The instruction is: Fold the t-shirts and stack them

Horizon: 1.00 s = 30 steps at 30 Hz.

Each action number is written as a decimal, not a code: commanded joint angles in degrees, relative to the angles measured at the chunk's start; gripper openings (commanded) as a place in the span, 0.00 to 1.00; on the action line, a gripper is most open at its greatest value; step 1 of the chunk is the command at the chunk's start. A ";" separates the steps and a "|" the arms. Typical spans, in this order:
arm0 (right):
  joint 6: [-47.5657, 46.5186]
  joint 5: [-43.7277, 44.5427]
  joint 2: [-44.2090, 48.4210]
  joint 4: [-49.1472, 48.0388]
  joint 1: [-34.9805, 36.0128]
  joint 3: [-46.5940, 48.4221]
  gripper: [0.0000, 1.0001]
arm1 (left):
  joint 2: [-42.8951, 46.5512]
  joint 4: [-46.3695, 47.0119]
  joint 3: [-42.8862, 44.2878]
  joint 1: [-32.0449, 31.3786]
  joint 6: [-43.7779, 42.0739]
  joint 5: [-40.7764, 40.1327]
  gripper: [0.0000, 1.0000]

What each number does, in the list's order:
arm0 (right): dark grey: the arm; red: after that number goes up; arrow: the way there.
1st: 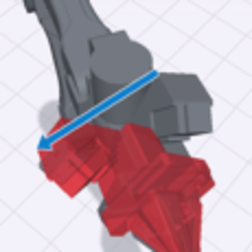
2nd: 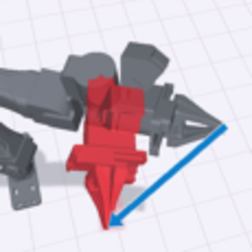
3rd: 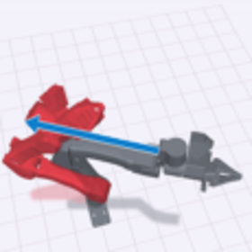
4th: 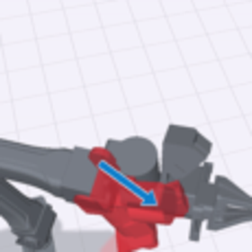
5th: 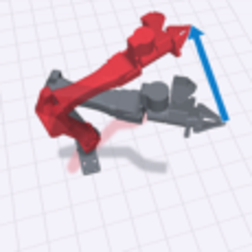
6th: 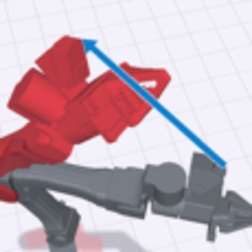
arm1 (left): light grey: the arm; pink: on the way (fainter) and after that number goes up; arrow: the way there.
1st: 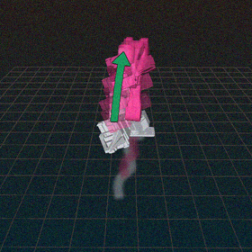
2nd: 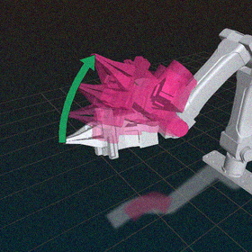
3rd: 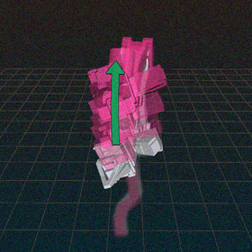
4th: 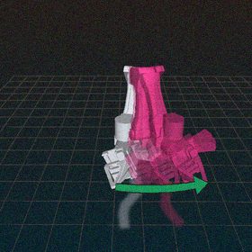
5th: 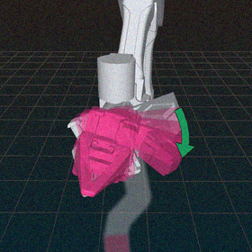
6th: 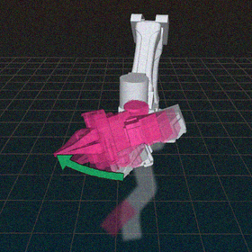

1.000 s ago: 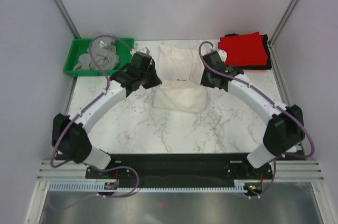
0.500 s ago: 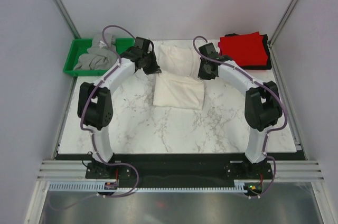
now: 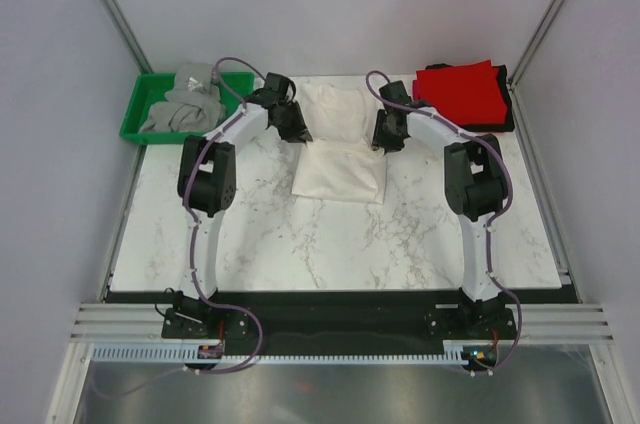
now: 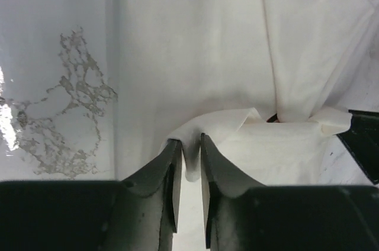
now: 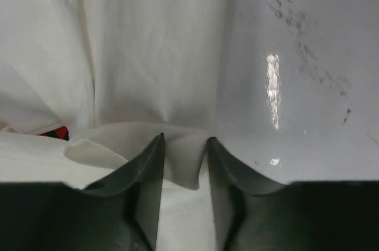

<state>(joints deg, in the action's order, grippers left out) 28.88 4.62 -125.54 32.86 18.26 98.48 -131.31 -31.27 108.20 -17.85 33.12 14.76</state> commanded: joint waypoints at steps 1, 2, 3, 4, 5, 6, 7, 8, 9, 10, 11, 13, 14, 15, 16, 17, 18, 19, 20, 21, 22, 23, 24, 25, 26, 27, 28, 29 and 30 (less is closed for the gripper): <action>-2.51 -6.44 -1.81 -1.92 -2.00 6.79 0.47 | -1.06 -1.33 4.90 2.54 -0.61 2.20 0.27; -2.69 -7.08 -2.17 -1.92 -2.96 8.12 0.59 | -0.97 -2.04 5.70 3.16 -0.17 2.11 0.33; -2.87 -7.61 -2.26 -0.97 -3.40 9.53 0.72 | -0.19 -2.91 6.40 3.78 0.44 1.94 0.43; -3.22 -8.74 -2.17 -0.44 -3.76 11.72 0.75 | 0.69 -3.62 6.93 4.39 1.32 2.02 0.46; -3.39 -9.01 -0.60 -0.08 -4.37 12.17 0.77 | 1.92 -4.32 6.59 5.36 1.59 2.02 0.49; -3.57 -8.76 0.72 0.01 -4.46 11.92 0.78 | 3.50 -4.42 4.93 5.63 1.77 1.85 0.51; -3.75 -8.32 2.38 0.10 -4.46 9.83 0.80 | 7.08 -4.42 3.69 5.80 1.25 1.32 0.52; -3.75 -7.79 6.23 -0.16 -4.38 8.33 0.81 | 9.29 -4.33 2.20 5.63 1.07 1.06 0.53; -3.57 -7.79 8.36 -1.21 -4.37 6.31 0.81 | 11.23 -4.33 0.53 5.54 0.89 1.23 0.53; -3.05 -7.87 10.64 -1.92 -4.46 1.50 0.81 | 14.99 -4.24 -3.22 5.11 0.28 1.67 0.53; -1.83 -8.22 15.45 -2.71 -4.38 -1.59 0.82 | 17.03 -4.07 -5.61 4.75 0.01 1.50 0.53; -0.15 -9.45 20.39 -6.66 -4.29 -12.22 0.82 | 21.24 -1.62 -14.65 3.44 -0.34 1.14 0.53; 1.77 -10.15 25.12 -9.89 -4.03 -16.00 0.81 | 25.01 -0.13 -17.99 3.08 -0.17 1.40 0.53; 2.57 -12.51 27.17 -11.49 -3.85 -22.91 0.81 | 26.96 3.11 -24.64 2.73 0.44 1.76 0.53; 3.36 -13.84 30.40 -12.81 -3.76 -26.11 0.81 | 28.63 4.88 -27.93 1.86 0.89 2.54 0.52; 4.42 -14.98 31.48 -14.65 -3.41 -28.84 0.81 | 31.35 6.64 -31.00 1.42 1.06 3.25 0.52; 5.56 -17.17 32.45 -15.28 -3.23 -33.30 0.81 | 32.42 9.27 -36.17 1.06 1.67 3.69 0.52; 6.09 -17.89 34.20 -15.81 -2.97 -35.44 0.81 | 33.21 10.25 -38.40 0.28 2.03 3.78 0.52; 6.44 -18.85 34.91 -17.73 -2.62 -37.63 0.81 | 34.70 11.57 -40.51 0.01 2.29 4.04 0.52; 7.58 -20.34 35.70 -18.88 -2.62 -41.92 0.80 | 35.24 12.80 -44.53 -0.17 2.90 4.39 0.52; 8.11 -20.62 36.67 -19.84 -2.70 -43.79 0.80 | 35.76 15.42 -46.40 -0.52 3.35 4.74 0.52; 8.47 -20.71 36.94 -21.42 -2.62 -45.37 0.79 | 36.46 16.75 -49.63 -0.44 3.70 5.18 0.52; 8.73 -20.79 37.12 -22.13 -2.70 -48.09 0.78 | 36.65 17.81 -50.89 -0.52 4.40 5.62 0.52; 8.91 -20.62 37.12 -22.75 -2.70 -49.07 0.77 | 36.73 19.39 -51.86 -0.61 4.67 5.97 0.52; 9.08 -20.53 37.03 -23.97 -2.70 -50.04 0.73 | 36.82 19.75 -52.56 -0.52 4.84 5.98 0.52; 9.43 -20.44 36.94 -24.77 -2.70 -51.79 0.71 | 36.74 20.27 -53.70 -0.61 5.02 5.80 0.52; 10.31 -20.97 36.51 -25.91 -2.70 -52.68 0.69 | 36.65 20.72 -54.15 -0.61 5.11 5.72 0.52; 10.84 -21.58 36.07 -28.88 -2.70 -53.56 0.67 | 36.56 21.33 -54.50 -0.61 5.20 5.71 0.52; 11.28 -22.37 35.45 -30.47 -2.70 -55.04 0.66 | 36.47 21.60 -55.02 -0.61 5.28 5.54 0.52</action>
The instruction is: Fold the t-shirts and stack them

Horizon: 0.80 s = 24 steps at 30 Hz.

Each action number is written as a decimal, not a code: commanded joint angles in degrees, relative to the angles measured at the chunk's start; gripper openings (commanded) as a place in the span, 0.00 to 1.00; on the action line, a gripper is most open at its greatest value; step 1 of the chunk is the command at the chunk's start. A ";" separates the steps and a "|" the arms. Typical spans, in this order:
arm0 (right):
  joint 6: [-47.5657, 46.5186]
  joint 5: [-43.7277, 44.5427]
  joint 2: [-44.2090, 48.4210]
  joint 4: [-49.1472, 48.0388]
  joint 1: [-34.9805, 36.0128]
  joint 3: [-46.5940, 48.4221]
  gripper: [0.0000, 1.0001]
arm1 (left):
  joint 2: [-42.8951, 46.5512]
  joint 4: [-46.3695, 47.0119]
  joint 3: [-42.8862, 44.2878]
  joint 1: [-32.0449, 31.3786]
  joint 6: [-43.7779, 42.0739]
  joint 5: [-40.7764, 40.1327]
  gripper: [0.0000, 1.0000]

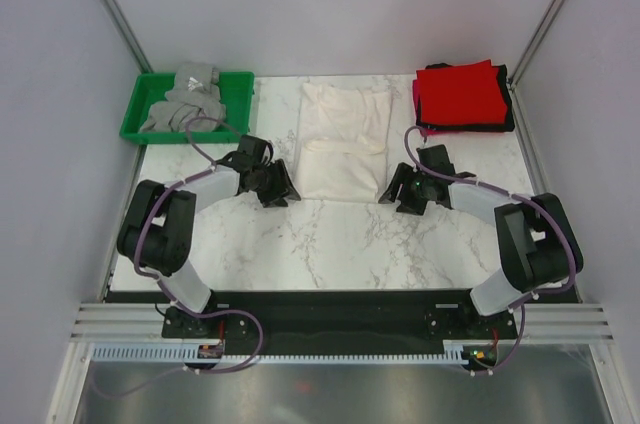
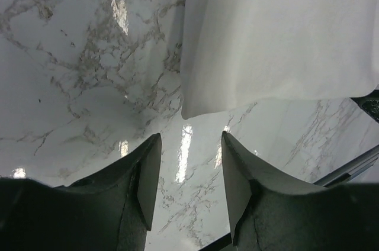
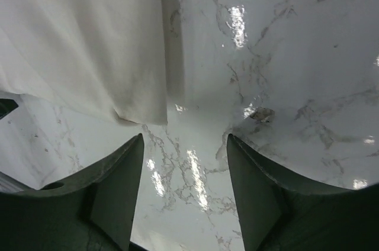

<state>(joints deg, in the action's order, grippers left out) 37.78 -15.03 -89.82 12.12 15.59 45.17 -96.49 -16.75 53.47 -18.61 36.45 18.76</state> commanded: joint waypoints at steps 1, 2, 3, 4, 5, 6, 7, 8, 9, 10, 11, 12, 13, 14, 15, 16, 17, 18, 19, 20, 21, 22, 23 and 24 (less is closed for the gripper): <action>3.00 -3.42 -1.66 -10.88 -0.13 -2.10 0.66 | 1.31 7.35 -0.56 0.07 2.05 1.19 0.52; 3.18 -4.13 -2.37 -11.76 -0.13 -2.36 0.64 | 1.30 7.96 -0.82 0.07 2.14 1.10 0.52; 3.44 -4.39 -3.07 -13.33 -0.13 -2.80 0.62 | 1.13 8.14 -1.26 0.07 2.31 0.93 0.52; 3.61 -4.75 -4.12 -13.96 -0.04 -2.98 0.61 | 0.69 8.49 -1.35 -0.02 2.31 0.84 0.52; 4.23 -5.10 -4.48 -15.10 -0.04 -3.24 0.58 | 0.60 8.75 -1.61 0.07 2.40 0.84 0.51; 4.41 -5.27 -4.75 -15.80 -0.13 -3.94 0.56 | 0.34 9.36 -1.79 -0.02 2.49 0.84 0.51; 4.58 -5.36 -5.18 -16.25 -0.04 -4.21 0.56 | -0.10 9.63 -1.97 -0.02 2.49 0.66 0.51; 4.41 -5.10 -5.45 -16.60 -0.04 -4.38 0.53 | -0.45 9.90 -1.97 0.07 2.58 0.31 0.51; 4.41 -4.84 -5.63 -16.69 -0.04 -4.82 0.51 | -0.63 10.51 -1.97 -0.02 2.75 0.48 0.51; 4.41 -4.66 -5.89 -16.78 -0.13 -5.00 0.48 | -0.89 10.77 -2.06 -0.02 2.93 0.48 0.51; 4.41 -4.49 -5.98 -16.86 -0.13 -5.26 0.43 | -1.33 11.12 -2.14 0.07 3.10 0.57 0.50; 4.49 -4.22 -5.98 -17.04 -0.04 -5.79 0.42 | -1.60 11.48 -2.32 0.07 3.45 0.75 0.49; 4.50 -4.05 -5.98 -17.22 -0.04 -5.97 0.40 | -1.69 12.52 -2.41 0.07 3.63 0.75 0.49; 4.67 -3.87 -5.98 -17.48 -0.04 -6.14 0.36 | -1.86 12.88 -2.41 0.07 3.81 0.75 0.45; 4.85 -3.70 -6.07 -17.65 -0.04 -6.32 0.34 | -2.38 13.23 -2.41 -0.02 4.07 0.75 0.43; 5.02 -3.26 -6.24 -17.83 -0.04 -6.32 0.32 | -2.65 13.93 -2.41 0.07 4.16 0.57 0.41; 5.28 -3.17 -6.16 -17.92 -0.21 -6.23 0.31 | -2.91 14.20 -2.15 -0.02 4.33 0.40 0.38; 5.37 -3.08 -6.24 -18.01 -0.21 -5.97 0.31 | -3.53 14.64 -1.97 -0.02 4.60 0.48 0.37; 6.07 -2.99 -6.16 -18.18 -0.13 -5.88 0.30 | -3.79 15.17 -1.88 0.07 4.77 0.66 0.36; 6.43 -2.99 -6.07 -18.79 -0.21 -5.79 0.28 | -4.14 15.52 -1.71 -0.02 4.95 0.66 0.34; 6.78 -2.99 -6.07 -19.23 -0.13 -5.79 0.27 | -4.32 15.78 -1.36 -0.02 5.21 0.66 0.32; 7.30 -2.99 -6.15 -19.50 -0.21 -5.71 0.26 | -4.93 16.13 -1.18 -0.02 5.39 0.83 0.30; 7.57 -3.25 -6.33 -19.94 -0.21 -5.53 0.21 | -5.11 16.57 -0.83 0.07 5.48 0.84 0.28; 7.75 -3.52 -6.51 -20.20 -0.21 -5.35 0.19 | -5.38 16.58 -0.65 0.07 5.65 0.92 0.27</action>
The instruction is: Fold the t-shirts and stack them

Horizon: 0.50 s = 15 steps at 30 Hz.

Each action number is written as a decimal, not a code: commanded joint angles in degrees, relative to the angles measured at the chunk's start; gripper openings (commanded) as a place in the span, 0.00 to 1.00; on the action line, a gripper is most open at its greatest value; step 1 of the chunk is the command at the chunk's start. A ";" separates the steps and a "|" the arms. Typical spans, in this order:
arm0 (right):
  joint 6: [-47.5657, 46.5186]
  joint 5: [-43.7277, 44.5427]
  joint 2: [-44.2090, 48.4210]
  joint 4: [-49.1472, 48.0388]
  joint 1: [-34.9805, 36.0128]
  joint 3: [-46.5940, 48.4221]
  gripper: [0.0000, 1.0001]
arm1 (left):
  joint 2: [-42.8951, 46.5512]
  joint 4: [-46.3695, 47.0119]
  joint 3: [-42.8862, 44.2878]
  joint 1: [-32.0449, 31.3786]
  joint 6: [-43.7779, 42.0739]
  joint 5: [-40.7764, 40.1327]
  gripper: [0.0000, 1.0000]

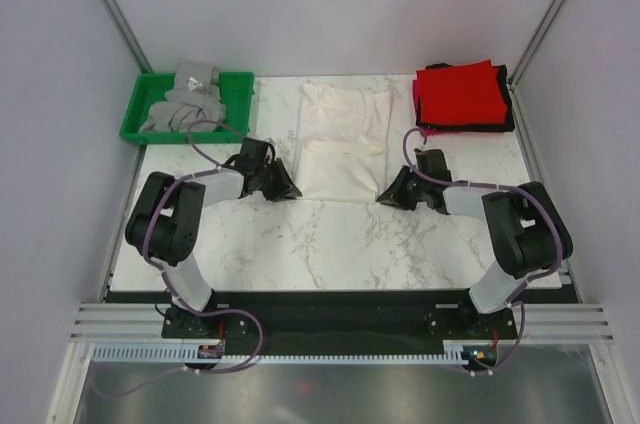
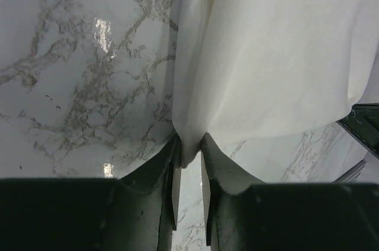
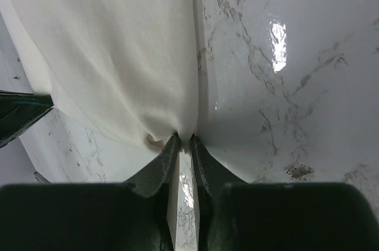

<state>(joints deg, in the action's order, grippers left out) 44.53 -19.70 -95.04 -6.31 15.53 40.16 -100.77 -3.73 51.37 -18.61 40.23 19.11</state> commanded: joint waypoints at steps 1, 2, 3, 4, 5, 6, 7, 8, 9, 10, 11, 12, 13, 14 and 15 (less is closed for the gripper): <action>1.25 1.07 -1.81 -2.13 -0.24 -0.26 0.17 | -1.62 3.55 1.53 -0.02 1.87 0.66 0.25; 1.34 0.64 -2.07 -2.31 -0.32 -0.17 0.11 | -1.80 3.46 1.71 -0.02 1.96 0.75 0.21; 1.43 0.46 -2.42 -2.57 -0.32 -0.08 0.09 | -1.97 4.51 1.97 -0.02 2.05 0.58 0.19; 1.52 0.28 -2.86 -2.75 -0.50 -0.17 0.05 | -2.23 5.13 2.24 -0.02 1.96 0.49 0.16; 1.61 -0.07 -2.95 -3.27 -0.76 -0.17 0.00 | -2.41 5.31 2.59 -0.02 1.96 0.49 0.10; 1.70 -0.16 -3.30 -3.45 -0.85 -0.26 0.00 | -2.41 5.48 2.68 -0.02 1.87 0.49 0.07; 1.70 -0.33 -3.39 -3.80 -1.03 -0.26 0.00 | -2.41 5.40 2.85 -0.02 1.87 0.66 0.05; 1.61 -0.60 -3.39 -3.80 -1.38 -0.17 0.00 | -2.06 5.40 3.20 -0.02 1.78 0.84 0.02; 0.83 -0.95 -3.31 -3.28 -1.55 0.26 0.00 | -1.71 5.14 3.29 -0.02 1.61 1.01 0.02; -0.14 -0.43 -2.87 0.64 -1.73 1.05 0.00 | -0.93 4.70 3.38 -0.02 1.52 0.75 0.02; -1.54 0.45 -2.34 3.38 -1.73 3.32 0.00 | 0.82 4.08 3.56 -0.02 0.82 0.31 0.02; -4.86 1.50 -1.55 5.93 -1.73 4.39 0.00 | 2.14 2.43 3.73 -0.02 0.30 -0.47 0.02; -6.20 4.47 0.80 11.17 -1.99 5.36 0.00 | 3.38 -0.38 3.91 0.07 -0.41 -2.13 0.02; -7.61 5.80 2.13 13.40 -2.17 6.84 0.00 | 4.61 -1.62 4.17 0.15 -1.89 -3.19 0.02; -9.45 7.82 4.84 15.16 -2.52 7.47 0.00 | 7.49 -3.03 4.17 0.24 -2.60 -5.12 0.02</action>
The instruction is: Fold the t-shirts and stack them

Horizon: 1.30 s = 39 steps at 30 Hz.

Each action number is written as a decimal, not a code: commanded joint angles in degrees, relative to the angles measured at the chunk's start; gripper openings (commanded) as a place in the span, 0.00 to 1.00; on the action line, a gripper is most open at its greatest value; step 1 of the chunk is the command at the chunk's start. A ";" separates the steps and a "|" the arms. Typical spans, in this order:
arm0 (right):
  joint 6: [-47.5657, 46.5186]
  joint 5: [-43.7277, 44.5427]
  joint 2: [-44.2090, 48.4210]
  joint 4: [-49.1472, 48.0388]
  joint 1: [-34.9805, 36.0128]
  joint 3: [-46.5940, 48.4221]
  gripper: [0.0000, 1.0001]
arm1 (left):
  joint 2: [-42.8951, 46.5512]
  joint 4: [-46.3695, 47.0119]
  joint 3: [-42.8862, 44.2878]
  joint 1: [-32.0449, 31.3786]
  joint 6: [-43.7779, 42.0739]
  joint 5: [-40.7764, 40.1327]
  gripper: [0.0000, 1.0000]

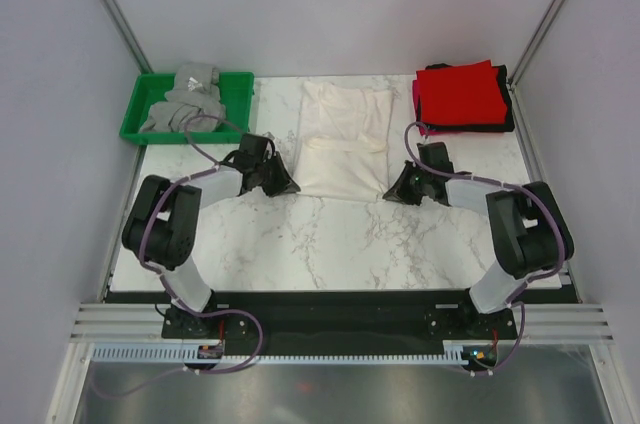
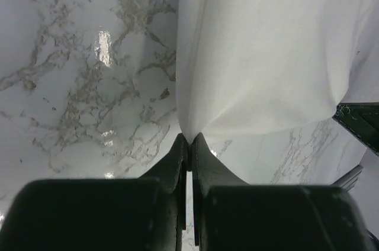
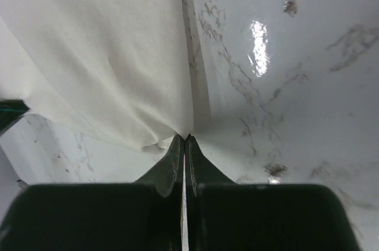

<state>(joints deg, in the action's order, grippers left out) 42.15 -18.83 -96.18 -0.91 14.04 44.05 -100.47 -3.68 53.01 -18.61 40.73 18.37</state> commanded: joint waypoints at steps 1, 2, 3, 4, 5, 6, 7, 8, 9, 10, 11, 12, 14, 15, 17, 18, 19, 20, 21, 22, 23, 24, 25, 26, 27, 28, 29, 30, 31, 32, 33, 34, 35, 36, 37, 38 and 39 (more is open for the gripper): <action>-8.13 7.40 7.31 11.35 -1.30 4.19 0.00 | 8.43 -5.09 2.53 0.16 -3.72 -5.01 0.02; -9.44 7.58 9.41 13.89 -1.82 4.90 0.00 | 10.97 -6.06 2.18 0.15 -4.69 -5.36 0.02; -9.46 7.49 10.39 14.87 -2.09 5.16 0.00 | 11.95 -6.94 1.92 0.15 -4.96 -5.19 0.02; -10.67 6.53 11.18 16.62 -2.26 5.25 0.00 | 13.09 -7.82 1.48 0.07 -5.05 -4.67 0.02; -11.12 5.92 11.89 17.34 -2.27 5.25 0.00 | 14.15 -7.83 0.09 -0.02 -4.87 -4.05 0.02; -11.30 5.30 13.37 17.95 -2.27 4.82 0.00 | 15.29 -7.92 -0.89 -0.28 -4.61 -3.87 0.02; -11.04 4.42 14.35 18.13 -2.27 4.21 0.00 | 17.56 -8.01 -1.94 -0.72 -4.26 -3.69 0.02; -10.86 3.20 15.23 18.13 -2.27 2.81 0.00 | 18.63 -8.18 -4.12 -0.81 -3.30 -3.34 0.02; -10.60 2.66 17.24 18.31 -2.27 1.92 0.00 | 19.77 -8.18 -5.19 -1.33 -2.77 -2.65 0.02; -9.99 2.22 18.39 18.40 -2.18 1.22 0.00 | 21.78 -8.10 -6.33 -1.60 -2.24 -2.29 0.02; -9.72 1.61 19.53 18.75 -2.26 -0.53 0.00 | 23.20 -8.36 -8.69 -2.04 -1.02 -2.11 0.02; -9.55 1.26 21.98 19.01 -2.18 -1.42 0.00 | 24.60 -8.45 -9.85 -2.57 -0.31 -1.68 0.02; -8.58 -0.14 24.45 20.24 -2.09 -3.78 0.00 | 29.52 -8.62 -13.88 -3.18 2.06 -1.23 0.02; -8.32 -0.50 27.07 20.77 -2.09 -4.58 0.00 | 31.19 -9.32 -15.12 -3.79 2.94 -1.15 0.02; -7.88 -0.95 29.99 23.22 -1.39 -6.77 0.00 | 37.32 -10.11 -18.89 -4.76 5.66 -0.88 0.02; -7.53 -0.86 32.96 24.10 -1.04 -7.57 0.00 | 39.62 -11.77 -19.96 -6.16 6.55 -1.32 0.02; -7.17 -1.12 34.55 25.42 -0.43 -8.45 0.00 | 41.65 -12.57 -20.92 -6.87 7.34 -1.67 0.02; -6.65 -1.47 35.96 25.86 -0.07 -10.11 0.00 | 45.67 -13.10 -23.11 -7.66 9.09 -1.93 0.02; -5.69 -1.91 38.33 26.30 0.63 -11.00 0.00 | 47.45 -14.41 -24.18 -9.15 9.97 -2.37 0.02; -4.98 -2.35 39.39 27.18 1.77 -11.70 0.00 | 49.21 -14.94 -25.06 -9.86 10.68 -2.20 0.02; -4.54 -2.35 40.45 27.80 2.39 -12.67 0.00 | 50.79 -15.56 -26.63 -10.39 12.16 -2.37 0.02; -3.66 -2.35 42.29 28.32 3.00 -12.94 0.00 | 53.16 -16.44 -26.99 -11.35 12.70 -2.37 0.02; -3.22 -1.92 43.00 29.29 3.79 -13.03 0.00 | 54.31 -18.10 -27.17 -11.53 13.14 -2.46 0.02; -2.95 -1.74 43.79 29.64 4.06 -12.59 0.00 | 55.19 -18.81 -27.09 -11.71 13.76 -2.46 0.02; -2.60 -1.65 44.49 30.00 4.15 -11.98 0.00 | 56.68 -19.43 -26.65 -11.71 13.94 -2.98 0.02; -2.34 -1.74 44.41 30.69 4.24 -11.19 0.00 | 57.13 -20.30 -25.95 -11.71 13.94 -3.51 0.02; -2.42 -1.82 43.98 31.05 4.41 -8.66 0.00 | 57.31 -21.62 -23.77 -11.71 13.68 -4.13 0.02; -2.69 -1.91 42.67 31.40 4.33 -7.15 0.00 | 56.35 -22.41 -22.18 -11.62 13.41 -5.44 0.02; -3.38 -1.91 41.61 32.36 4.33 -5.40 0.00 | 55.47 -23.03 -18.77 -11.62 13.06 -6.15 0.02; -3.74 -1.48 39.25 32.81 4.41 -1.55 0.00 | 54.16 -24.17 -17.00 -11.62 12.28 -6.76 0.02; -4.18 -1.21 37.84 33.16 4.50 0.49 0.00 | 52.84 -24.53 -15.06 -11.54 11.66 -7.81 0.02; -4.62 -0.95 36.43 33.77 4.33 2.42 0.00 | 49.35 -24.88 -11.22 -11.54 10.96 -8.35 0.02; -5.58 -0.60 34.85 33.87 4.41 6.18 0.00 | 47.66 -25.84 -9.35 -11.45 9.73 -8.87 0.02; -6.11 -0.68 31.70 34.04 4.33 7.96 0.00 | 45.99 -26.20 -7.42 -10.93 9.11 -9.66 0.02; -6.64 -0.94 29.84 34.04 4.41 9.63 0.00 | 44.06 -26.55 -5.57 -10.49 8.58 -9.67 0.02; -7.17 -1.12 28.08 34.22 4.33 13.04 0.00 | 41.26 -26.64 -2.42 -10.05 7.62 -9.76 0.02; -8.65 -1.12 24.32 34.30 4.33 14.90 0.00 | 39.66 -26.64 -1.00 -8.74 7.17 -9.67 0.02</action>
<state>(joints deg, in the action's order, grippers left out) 36.75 -20.56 -66.48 33.30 18.33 52.38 -56.93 -29.06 46.09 -29.26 51.05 11.20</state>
